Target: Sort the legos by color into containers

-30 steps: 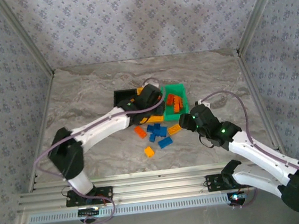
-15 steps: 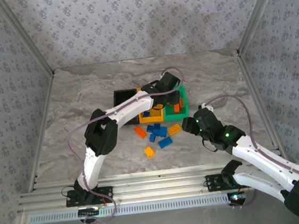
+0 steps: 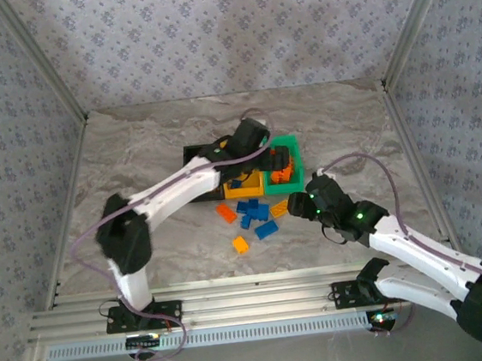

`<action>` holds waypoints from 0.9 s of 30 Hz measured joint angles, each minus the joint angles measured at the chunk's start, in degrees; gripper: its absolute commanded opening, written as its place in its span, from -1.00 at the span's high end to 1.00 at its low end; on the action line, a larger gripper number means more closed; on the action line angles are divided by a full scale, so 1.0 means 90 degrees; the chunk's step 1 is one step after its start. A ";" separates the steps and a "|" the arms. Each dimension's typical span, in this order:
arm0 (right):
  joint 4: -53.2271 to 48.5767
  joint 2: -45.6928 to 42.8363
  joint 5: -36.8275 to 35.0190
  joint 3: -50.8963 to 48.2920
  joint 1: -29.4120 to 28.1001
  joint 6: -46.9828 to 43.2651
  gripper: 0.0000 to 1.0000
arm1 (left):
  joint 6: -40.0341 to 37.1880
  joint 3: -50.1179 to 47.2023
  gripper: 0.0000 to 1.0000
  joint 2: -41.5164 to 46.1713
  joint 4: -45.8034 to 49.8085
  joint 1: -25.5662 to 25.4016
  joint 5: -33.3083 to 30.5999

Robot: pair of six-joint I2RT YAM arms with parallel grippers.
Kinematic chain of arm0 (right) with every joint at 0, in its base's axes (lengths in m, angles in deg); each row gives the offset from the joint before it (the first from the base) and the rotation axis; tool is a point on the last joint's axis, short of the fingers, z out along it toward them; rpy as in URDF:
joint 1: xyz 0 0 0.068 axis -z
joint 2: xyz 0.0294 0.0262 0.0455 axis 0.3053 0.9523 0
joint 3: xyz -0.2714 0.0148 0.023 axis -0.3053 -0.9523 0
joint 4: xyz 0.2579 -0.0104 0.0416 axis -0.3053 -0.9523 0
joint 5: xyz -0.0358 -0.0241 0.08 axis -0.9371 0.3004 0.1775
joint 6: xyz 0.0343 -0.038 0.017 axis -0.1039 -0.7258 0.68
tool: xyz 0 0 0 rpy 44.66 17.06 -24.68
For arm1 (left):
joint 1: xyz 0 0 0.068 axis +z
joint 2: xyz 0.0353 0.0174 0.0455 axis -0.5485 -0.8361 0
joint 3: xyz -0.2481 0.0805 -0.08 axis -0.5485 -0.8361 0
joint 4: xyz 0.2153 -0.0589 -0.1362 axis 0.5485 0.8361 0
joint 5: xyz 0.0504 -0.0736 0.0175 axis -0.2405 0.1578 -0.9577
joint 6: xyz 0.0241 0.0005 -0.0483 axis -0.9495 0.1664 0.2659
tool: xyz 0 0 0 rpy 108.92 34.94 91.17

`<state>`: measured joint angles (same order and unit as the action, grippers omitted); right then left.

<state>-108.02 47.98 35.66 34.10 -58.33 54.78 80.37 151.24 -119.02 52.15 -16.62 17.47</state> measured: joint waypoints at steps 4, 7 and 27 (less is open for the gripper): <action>0.0243 0.0600 0.0029 0.0126 -0.0476 -0.0022 -0.42 | 0.0148 -0.1501 -0.99 0.1685 -0.0440 0.0000 -0.0068; 0.0471 0.1263 0.0015 0.0403 -0.0942 -0.0019 -0.39 | 0.0313 -0.2807 -0.99 0.2946 -0.0515 -0.0005 -0.0267; 0.0646 0.4983 -0.1042 0.2756 -0.2399 0.1630 0.09 | 0.1530 -0.6538 -0.99 0.7973 0.1559 0.0097 -0.1834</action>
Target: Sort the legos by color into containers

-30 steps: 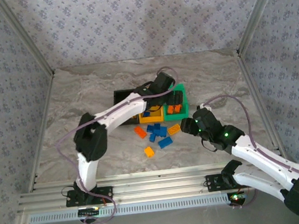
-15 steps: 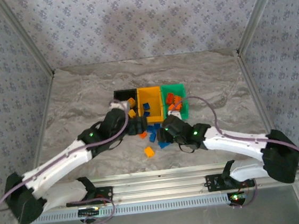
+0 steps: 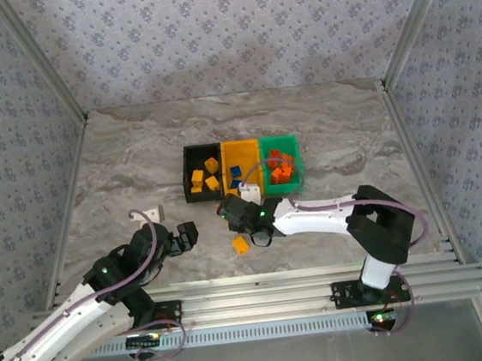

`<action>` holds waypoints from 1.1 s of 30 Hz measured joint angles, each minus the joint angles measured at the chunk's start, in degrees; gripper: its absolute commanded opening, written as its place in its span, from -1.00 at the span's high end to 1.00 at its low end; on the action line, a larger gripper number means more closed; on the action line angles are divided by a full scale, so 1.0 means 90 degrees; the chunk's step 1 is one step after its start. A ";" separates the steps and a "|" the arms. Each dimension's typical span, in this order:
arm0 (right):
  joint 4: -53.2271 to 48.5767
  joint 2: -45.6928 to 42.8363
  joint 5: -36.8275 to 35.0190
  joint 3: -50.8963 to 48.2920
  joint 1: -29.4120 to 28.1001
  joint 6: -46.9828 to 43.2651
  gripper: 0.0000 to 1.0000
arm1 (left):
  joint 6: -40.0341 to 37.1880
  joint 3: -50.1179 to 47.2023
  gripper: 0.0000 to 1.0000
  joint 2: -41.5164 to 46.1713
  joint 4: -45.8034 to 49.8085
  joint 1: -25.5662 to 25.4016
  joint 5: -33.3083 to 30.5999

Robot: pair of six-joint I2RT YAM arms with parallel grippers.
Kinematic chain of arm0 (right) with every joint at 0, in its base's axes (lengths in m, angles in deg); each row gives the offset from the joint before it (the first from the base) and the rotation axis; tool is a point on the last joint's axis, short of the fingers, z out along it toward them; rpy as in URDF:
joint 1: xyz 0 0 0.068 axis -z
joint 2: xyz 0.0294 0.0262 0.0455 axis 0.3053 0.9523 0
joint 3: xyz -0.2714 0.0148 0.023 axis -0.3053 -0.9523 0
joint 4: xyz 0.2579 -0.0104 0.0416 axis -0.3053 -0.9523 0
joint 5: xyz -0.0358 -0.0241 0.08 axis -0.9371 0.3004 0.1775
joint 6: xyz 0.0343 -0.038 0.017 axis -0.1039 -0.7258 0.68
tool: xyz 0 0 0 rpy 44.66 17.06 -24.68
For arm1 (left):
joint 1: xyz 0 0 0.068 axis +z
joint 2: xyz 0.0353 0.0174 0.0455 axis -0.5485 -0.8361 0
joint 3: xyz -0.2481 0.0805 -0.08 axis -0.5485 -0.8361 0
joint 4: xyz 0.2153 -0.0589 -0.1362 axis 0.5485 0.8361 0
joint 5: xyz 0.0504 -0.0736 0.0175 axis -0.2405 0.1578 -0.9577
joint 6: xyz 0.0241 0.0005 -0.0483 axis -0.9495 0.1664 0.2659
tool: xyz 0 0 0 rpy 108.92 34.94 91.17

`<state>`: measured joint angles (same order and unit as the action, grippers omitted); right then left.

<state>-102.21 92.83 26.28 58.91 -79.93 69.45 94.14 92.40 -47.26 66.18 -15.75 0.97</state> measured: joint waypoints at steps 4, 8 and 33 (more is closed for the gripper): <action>-0.0265 0.0172 -0.0119 0.0078 0.0000 0.0260 0.09 | 0.0012 -0.0066 -1.00 0.0121 0.0092 0.0036 -0.0005; -0.0471 0.0398 -0.0136 0.0231 0.0002 0.0401 0.11 | 0.0012 -0.0085 -0.99 0.0172 0.0124 0.0073 -0.0005; -0.0636 -0.0758 0.0350 0.1025 0.0826 -0.1173 0.68 | -0.0114 -0.0087 -0.99 0.0449 0.0427 0.0155 0.0051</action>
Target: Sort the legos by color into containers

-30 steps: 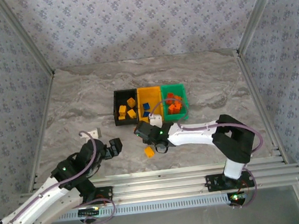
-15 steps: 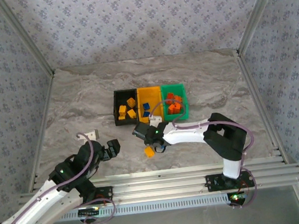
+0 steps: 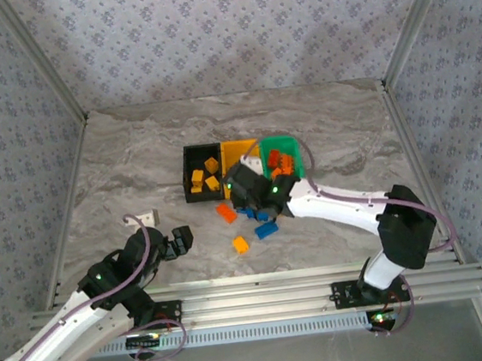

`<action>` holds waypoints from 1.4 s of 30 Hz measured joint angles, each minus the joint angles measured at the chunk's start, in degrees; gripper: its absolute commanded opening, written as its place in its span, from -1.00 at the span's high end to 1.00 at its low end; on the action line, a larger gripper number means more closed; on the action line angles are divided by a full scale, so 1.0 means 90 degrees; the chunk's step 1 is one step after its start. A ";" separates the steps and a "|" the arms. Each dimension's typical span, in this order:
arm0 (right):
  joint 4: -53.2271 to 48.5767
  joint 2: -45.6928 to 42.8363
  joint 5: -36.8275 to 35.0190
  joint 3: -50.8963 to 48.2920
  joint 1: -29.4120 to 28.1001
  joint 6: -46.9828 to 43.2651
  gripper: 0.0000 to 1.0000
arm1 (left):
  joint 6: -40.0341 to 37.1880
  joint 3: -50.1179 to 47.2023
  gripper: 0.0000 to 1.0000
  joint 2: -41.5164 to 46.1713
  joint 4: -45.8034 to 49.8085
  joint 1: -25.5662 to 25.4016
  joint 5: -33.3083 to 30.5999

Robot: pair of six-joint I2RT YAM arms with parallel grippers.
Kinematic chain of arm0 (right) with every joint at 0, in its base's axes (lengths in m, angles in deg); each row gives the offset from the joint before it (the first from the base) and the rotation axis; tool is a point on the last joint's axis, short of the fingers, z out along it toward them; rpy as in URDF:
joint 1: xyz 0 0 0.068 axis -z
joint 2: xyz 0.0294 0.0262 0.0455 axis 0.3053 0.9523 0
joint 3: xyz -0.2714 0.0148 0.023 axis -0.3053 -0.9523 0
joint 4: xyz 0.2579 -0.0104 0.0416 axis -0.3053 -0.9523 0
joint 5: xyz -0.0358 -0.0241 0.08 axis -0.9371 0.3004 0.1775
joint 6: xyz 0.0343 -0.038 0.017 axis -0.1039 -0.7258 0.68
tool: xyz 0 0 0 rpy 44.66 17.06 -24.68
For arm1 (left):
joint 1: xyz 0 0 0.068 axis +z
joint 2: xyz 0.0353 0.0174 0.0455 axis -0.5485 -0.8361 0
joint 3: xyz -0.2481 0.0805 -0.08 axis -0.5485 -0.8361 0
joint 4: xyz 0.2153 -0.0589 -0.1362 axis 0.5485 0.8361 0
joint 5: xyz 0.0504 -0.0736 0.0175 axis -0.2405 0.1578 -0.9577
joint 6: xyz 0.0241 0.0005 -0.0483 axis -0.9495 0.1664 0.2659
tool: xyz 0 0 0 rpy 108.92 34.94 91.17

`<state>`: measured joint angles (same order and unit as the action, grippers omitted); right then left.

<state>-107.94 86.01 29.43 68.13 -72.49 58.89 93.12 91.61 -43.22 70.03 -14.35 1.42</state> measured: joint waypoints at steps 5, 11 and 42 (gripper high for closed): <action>-0.0041 0.0610 0.0262 0.0789 0.0704 -0.0503 0.66 | -0.0017 0.0000 -0.99 -0.0017 -0.0005 0.0000 0.0070; -0.0338 0.1717 0.0311 0.1494 0.1090 -0.0879 0.63 | -0.0017 0.0000 -1.00 -0.0185 -0.0107 0.0005 0.0158; 0.0226 -0.0248 0.0136 -0.0022 0.0984 -0.0891 -0.34 | -0.0680 0.0651 -0.94 -0.3648 -0.1702 -0.0593 0.1982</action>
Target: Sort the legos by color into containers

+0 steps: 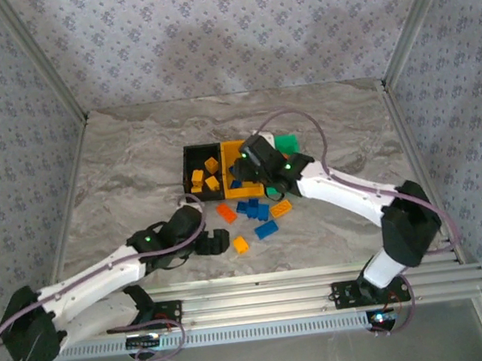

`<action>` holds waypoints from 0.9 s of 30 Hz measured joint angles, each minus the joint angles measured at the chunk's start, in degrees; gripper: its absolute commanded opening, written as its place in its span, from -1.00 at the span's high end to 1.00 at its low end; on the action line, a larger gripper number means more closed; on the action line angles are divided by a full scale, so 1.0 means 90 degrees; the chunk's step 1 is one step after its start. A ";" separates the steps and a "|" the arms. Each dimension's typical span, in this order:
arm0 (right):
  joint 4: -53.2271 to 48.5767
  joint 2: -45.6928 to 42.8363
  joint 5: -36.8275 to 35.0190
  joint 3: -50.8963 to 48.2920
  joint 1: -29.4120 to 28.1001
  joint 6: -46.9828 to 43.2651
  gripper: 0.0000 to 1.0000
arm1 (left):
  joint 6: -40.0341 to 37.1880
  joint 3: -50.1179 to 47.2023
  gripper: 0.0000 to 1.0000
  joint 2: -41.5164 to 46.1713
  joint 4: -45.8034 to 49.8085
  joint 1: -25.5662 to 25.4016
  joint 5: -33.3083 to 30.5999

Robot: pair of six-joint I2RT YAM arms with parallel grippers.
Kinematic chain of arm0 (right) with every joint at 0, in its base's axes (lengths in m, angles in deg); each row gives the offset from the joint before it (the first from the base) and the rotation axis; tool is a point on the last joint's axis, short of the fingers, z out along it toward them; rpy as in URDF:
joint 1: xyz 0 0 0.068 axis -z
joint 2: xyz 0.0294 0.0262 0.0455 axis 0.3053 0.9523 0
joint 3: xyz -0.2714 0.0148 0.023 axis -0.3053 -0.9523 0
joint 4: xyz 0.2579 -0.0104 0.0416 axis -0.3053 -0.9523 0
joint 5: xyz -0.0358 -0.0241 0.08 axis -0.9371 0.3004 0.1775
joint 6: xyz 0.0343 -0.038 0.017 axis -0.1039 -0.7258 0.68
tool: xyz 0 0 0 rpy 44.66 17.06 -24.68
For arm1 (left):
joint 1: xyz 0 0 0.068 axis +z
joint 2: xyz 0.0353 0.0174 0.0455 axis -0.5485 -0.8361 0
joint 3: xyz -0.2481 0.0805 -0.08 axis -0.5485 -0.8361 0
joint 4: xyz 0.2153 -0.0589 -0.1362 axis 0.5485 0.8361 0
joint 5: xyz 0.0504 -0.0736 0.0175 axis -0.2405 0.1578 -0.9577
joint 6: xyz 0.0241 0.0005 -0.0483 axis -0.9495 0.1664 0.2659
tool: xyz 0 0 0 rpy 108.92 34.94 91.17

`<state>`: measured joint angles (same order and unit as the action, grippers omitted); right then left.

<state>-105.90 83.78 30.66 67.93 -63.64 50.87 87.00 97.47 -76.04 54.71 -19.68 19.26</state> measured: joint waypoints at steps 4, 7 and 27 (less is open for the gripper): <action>0.0058 -0.0622 -0.0012 -0.0855 -0.0027 0.0148 -0.35 | -0.0257 0.0529 -0.84 -0.1088 -0.0267 -0.0476 0.0121; 0.0075 -0.0981 -0.0032 -0.1309 -0.0015 0.0245 -0.36 | -0.0345 0.0809 -0.83 -0.1824 -0.0401 -0.0636 0.0189; 0.0126 -0.2586 -0.0289 -0.2234 0.0131 0.0393 -0.38 | -0.0561 0.1377 0.12 -0.3417 -0.0240 -0.0755 -0.0194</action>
<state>-104.77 60.50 28.05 47.82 -62.46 54.41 81.95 109.86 -106.80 52.54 -26.48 17.51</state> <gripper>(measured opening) 0.688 0.488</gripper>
